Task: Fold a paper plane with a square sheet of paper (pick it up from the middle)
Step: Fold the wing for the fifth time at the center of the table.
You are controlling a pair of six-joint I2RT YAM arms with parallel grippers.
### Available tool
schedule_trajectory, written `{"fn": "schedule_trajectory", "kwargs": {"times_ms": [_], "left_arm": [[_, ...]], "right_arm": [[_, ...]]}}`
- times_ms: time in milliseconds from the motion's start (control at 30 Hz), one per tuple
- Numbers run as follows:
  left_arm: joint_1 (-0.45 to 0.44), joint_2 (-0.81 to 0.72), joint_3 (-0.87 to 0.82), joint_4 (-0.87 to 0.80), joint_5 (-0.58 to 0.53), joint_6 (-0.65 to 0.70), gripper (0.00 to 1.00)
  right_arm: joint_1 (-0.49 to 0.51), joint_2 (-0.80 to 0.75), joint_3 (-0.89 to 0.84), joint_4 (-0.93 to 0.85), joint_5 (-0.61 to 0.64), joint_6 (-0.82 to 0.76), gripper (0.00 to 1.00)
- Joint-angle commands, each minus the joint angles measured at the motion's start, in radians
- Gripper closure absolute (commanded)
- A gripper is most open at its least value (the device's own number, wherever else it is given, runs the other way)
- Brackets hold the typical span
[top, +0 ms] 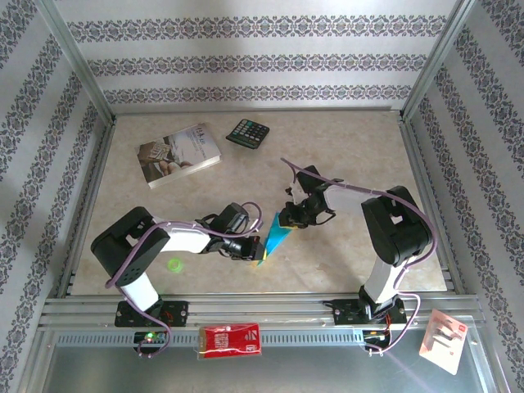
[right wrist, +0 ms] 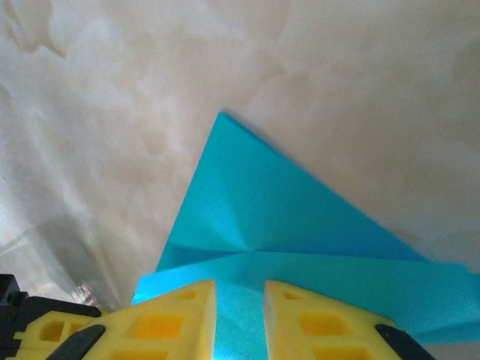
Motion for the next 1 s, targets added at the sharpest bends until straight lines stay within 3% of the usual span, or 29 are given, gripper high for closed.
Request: {"fn": "schedule_trajectory", "kwargs": {"times_ms": [0, 267, 500, 733, 967], "left_arm": [[0.006, 0.023, -0.073, -0.12, -0.088, -0.011, 1.0], [0.006, 0.04, -0.092, -0.072, -0.081, -0.037, 1.0], [0.006, 0.037, -0.102, -0.062, -0.08, -0.045, 1.0], [0.005, 0.037, -0.104, -0.063, -0.078, -0.042, 1.0], [0.006, 0.034, -0.102, -0.067, -0.076, -0.04, 1.0]], "right_arm": [[-0.012, -0.072, 0.039, -0.065, 0.026, -0.026, 0.74], [0.044, -0.223, -0.111, 0.086, -0.083, 0.122, 0.75], [0.141, -0.334, -0.311, 0.282, -0.054, 0.312, 0.8], [0.233, -0.297, -0.39, 0.445, -0.029, 0.438, 0.84], [0.263, -0.242, -0.379, 0.503, -0.016, 0.467, 0.88]]}}
